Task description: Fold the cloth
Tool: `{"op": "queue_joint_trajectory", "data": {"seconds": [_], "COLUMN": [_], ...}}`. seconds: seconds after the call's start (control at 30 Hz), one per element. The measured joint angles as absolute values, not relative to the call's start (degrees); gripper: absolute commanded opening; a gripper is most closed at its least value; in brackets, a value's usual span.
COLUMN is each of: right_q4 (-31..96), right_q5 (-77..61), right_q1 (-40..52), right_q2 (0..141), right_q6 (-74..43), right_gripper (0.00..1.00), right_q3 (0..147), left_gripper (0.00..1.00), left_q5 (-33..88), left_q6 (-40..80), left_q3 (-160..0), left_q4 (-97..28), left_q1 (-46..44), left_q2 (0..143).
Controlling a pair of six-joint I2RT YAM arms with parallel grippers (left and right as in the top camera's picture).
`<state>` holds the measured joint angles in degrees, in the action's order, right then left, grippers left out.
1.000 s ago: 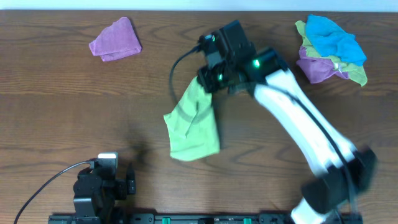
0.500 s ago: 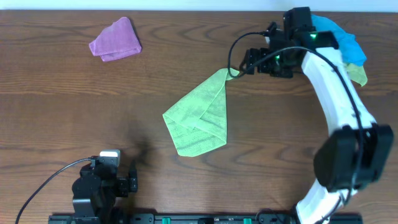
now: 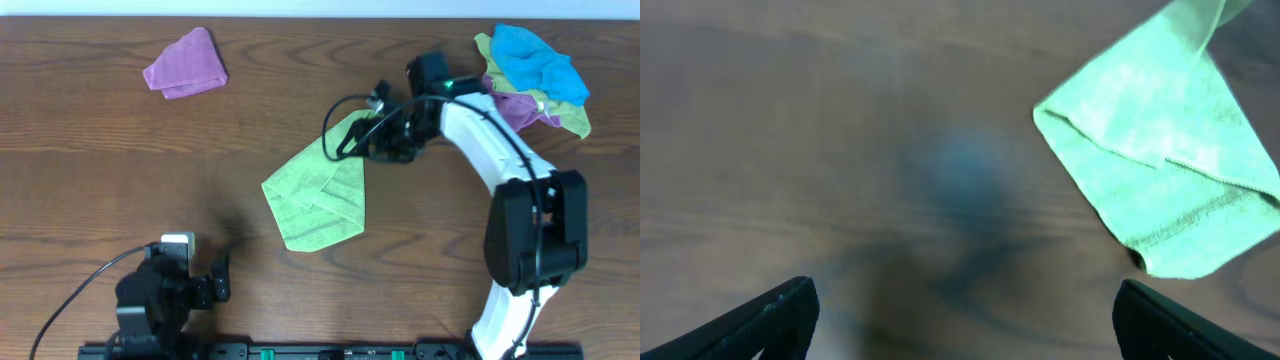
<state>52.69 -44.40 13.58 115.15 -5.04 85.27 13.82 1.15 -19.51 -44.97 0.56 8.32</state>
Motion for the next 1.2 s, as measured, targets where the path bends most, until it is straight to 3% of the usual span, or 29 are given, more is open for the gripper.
{"op": "queue_joint_trajectory", "data": {"seconds": [0.23, 0.5, 1.2], "right_q4": [45.93, 40.10, 40.45], "right_q5": [-48.64, -49.32, -45.45], "right_q1": [18.44, 22.74, 24.93], "right_q2": [115.22, 115.26, 120.42], "right_q6": [-7.46, -12.23, -15.51], "right_gripper": [0.96, 0.95, 0.95], "right_q3": [80.05, 79.96, 79.85], "left_gripper": [0.95, 0.95, 0.96], "left_q5": [18.48, 25.19, 25.28], "left_q6": [3.66, 4.58, 4.75], "left_q3": [-31.59, -37.15, -37.17], "left_q4": [-44.73, -42.98, -39.97], "left_q1": [0.54, 0.51, 0.51], "left_q2": [29.95, 44.51, 47.86]}}
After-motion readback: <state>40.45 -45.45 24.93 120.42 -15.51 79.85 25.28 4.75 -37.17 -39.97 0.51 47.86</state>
